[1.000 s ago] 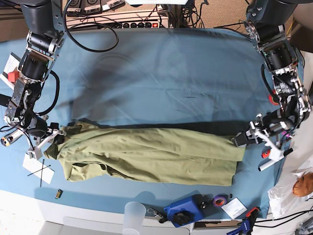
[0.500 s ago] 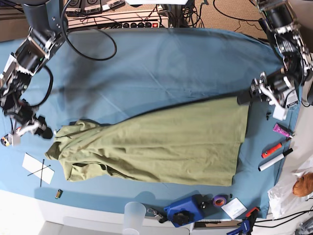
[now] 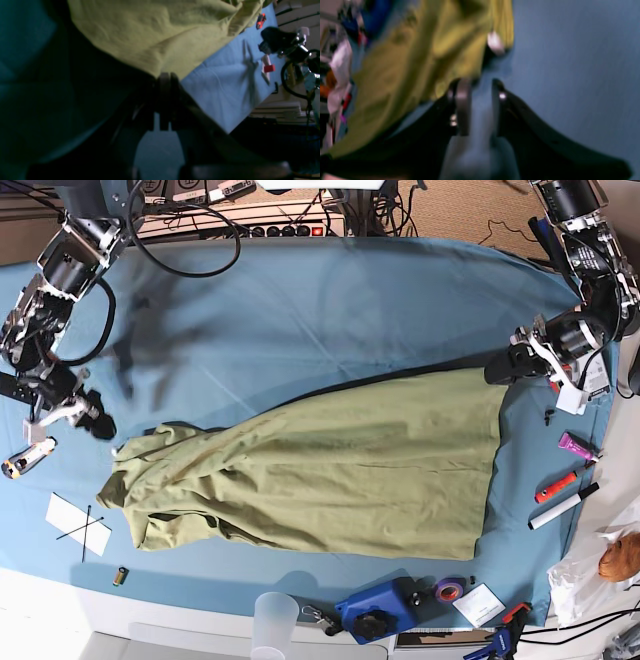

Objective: Layout the t-shirt on the table in an organized manner, then fold the t-shirt properly

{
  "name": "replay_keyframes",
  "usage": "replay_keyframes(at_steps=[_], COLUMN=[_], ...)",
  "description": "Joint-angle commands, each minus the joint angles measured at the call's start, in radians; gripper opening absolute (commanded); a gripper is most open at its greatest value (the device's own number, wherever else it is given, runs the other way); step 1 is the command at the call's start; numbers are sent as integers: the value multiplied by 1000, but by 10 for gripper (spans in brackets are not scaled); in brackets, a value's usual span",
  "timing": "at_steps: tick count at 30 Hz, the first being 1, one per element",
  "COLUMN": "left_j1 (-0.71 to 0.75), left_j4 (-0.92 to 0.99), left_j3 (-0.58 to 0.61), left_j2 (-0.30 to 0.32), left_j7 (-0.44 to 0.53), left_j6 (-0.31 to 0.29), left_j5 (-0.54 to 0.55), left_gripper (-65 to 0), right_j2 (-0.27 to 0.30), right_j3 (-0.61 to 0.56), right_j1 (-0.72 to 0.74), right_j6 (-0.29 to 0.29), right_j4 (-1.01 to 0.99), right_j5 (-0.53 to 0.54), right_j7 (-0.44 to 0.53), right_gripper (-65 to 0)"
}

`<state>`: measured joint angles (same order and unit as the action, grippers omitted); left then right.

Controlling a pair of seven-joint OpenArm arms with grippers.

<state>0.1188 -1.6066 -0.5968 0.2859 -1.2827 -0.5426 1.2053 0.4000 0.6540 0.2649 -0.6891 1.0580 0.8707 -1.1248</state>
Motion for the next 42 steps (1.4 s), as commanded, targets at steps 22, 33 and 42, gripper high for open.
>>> replay_keyframes(at_steps=[22, 33, 42], left_j1=[-11, -11, -11], left_j4=[-19, -19, -19], left_j3=[-3, -3, -3], left_j2=[16, 16, 16], left_j7=[19, 19, 19], left_j6=[-2, -2, -3], left_j5=[30, 29, 29], left_gripper=[-650, -650, -650], right_j2=[24, 24, -50], right_j3=[-346, -317, -160], right_j1=[229, 179, 70], right_j6=[167, 171, 66], right_j4=[13, 13, 14], right_j5=[-509, -487, -390], right_j7=[319, 246, 225], right_gripper=[-361, -361, -361])
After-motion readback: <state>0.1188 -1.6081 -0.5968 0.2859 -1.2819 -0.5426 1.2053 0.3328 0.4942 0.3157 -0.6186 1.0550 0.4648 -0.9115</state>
